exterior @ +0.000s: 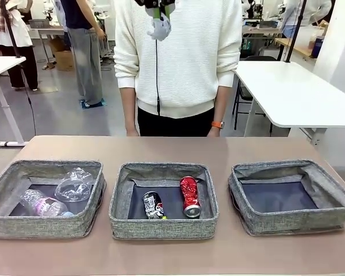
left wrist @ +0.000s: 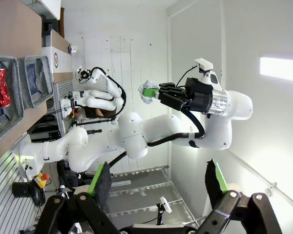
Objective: Sort the waste into the appropriate baskets.
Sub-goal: Pick up the waste item pointed out by the person.
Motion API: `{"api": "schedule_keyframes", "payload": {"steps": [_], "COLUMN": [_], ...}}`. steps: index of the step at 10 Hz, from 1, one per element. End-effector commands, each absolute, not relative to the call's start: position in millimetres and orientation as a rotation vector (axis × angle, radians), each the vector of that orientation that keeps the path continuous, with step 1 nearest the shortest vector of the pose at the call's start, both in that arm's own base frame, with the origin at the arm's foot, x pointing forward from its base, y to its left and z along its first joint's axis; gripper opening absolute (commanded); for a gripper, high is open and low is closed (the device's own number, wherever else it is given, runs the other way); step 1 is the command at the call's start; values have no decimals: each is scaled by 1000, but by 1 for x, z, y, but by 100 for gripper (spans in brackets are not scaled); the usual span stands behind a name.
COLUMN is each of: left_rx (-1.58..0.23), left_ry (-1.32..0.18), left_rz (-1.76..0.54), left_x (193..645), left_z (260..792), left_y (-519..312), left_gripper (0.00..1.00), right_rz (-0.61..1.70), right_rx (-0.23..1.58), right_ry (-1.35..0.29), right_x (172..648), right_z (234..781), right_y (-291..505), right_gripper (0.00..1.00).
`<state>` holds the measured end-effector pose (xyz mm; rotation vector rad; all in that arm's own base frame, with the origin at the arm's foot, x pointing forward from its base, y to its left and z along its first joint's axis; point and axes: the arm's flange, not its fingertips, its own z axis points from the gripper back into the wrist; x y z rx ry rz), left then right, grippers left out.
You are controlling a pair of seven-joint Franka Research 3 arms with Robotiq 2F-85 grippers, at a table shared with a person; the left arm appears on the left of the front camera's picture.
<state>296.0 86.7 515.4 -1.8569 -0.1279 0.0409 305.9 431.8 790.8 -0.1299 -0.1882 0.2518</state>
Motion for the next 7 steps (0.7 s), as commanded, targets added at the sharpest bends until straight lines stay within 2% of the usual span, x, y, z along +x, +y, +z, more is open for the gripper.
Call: {"api": "schedule_keyframes", "payload": {"steps": [1, 2, 7], "left_rx": [-1875, -1875, -1875], "left_ry": [-134, -134, -134], "left_rz": [42, 42, 42], "left_x": [294, 294, 294], "left_z": [520, 520, 520], "left_y": [84, 84, 84], "left_gripper": [100, 100, 100], "right_rz": [229, 252, 252], "right_rx": [-83, -130, -130], "right_ry": [-133, -188, -188], "right_x": [316, 306, 306], "right_z": [808, 791, 791], "right_y": [439, 432, 432], "right_gripper": [8, 8, 8]}}
